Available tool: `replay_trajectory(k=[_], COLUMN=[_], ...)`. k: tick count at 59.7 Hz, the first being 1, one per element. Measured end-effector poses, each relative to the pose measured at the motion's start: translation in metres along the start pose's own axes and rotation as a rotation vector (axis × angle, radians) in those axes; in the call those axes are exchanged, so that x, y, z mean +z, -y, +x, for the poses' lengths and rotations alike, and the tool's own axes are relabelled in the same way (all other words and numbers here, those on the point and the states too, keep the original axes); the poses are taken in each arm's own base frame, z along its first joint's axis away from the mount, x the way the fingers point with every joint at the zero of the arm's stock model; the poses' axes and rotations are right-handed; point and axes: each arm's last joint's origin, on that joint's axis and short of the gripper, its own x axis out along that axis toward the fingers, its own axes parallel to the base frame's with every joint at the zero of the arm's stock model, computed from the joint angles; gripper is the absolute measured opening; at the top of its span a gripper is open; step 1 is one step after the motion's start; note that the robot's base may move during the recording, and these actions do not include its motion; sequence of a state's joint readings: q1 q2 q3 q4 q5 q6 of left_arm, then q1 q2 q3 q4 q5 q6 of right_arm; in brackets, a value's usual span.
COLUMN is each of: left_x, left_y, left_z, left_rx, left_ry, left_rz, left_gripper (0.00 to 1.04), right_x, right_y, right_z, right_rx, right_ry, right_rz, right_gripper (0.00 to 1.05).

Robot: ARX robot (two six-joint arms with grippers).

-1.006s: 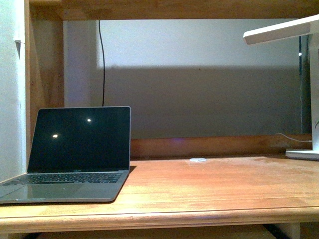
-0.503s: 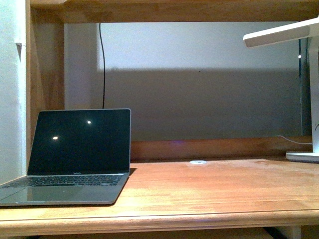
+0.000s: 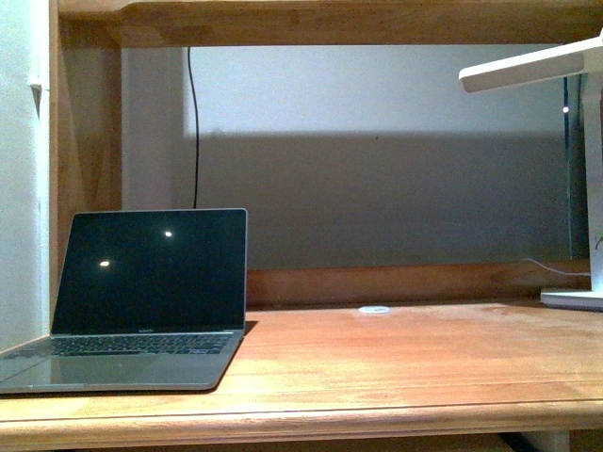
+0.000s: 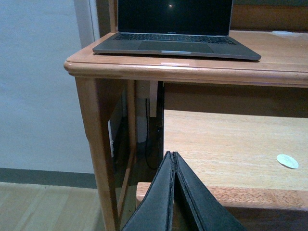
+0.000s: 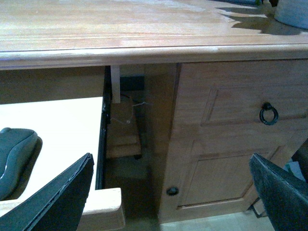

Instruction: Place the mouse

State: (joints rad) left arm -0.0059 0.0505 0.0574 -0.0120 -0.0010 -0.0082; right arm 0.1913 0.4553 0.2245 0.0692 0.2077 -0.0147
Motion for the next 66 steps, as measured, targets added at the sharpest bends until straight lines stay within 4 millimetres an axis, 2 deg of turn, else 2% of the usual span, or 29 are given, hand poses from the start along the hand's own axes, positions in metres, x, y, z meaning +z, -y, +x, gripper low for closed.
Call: replay_trajectory(k=[10,21,25,43,47,55,57,66], left_x=[-0.012,-0.012,-0.012,-0.012,-0.012,-0.012,-0.012,-0.012], left_y=[0.000,0.000,0.000,0.000,0.000,0.000,0.000,0.000], left_z=[0.000,0.000,0.000,0.000,0.000,0.000,0.000,0.000], left_rx=[0.002,0.000,0.000,0.000,0.000,0.000,0.000,0.000], left_ry=[0.001,0.005,0.005,0.005,0.005,0.006,0.005,0.006], left_rz=[0.000,0.000,0.000,0.000,0.000,0.000,0.001,0.001], left_gripper=[0.03,0.03,0.03,0.54,0.70,0.94,0.98,0.97], right_x=[0.016,0.034,0.034,0.033,0.030,0.021,0.018,0.008], right_y=[-0.007,-0.021,-0.027,-0.060,-0.069,-0.085,-0.089,-0.107], right_z=[0.013,0.023,0.023,0.010,0.010,0.019,0.021,0.034], right_rx=[0.021,0.029,0.043,0.195,0.230,0.262,0.264,0.267], right_ry=[-0.014,-0.024,-0.034,-0.048,-0.061,-0.090,-0.102,-0.141], right_rz=[-0.048,-0.108,-0.128,-0.211,-0.232,-0.261,-0.269,-0.308], right_gripper=[0.97,0.97,0.97,0.97,0.97,0.97,0.97,0.97])
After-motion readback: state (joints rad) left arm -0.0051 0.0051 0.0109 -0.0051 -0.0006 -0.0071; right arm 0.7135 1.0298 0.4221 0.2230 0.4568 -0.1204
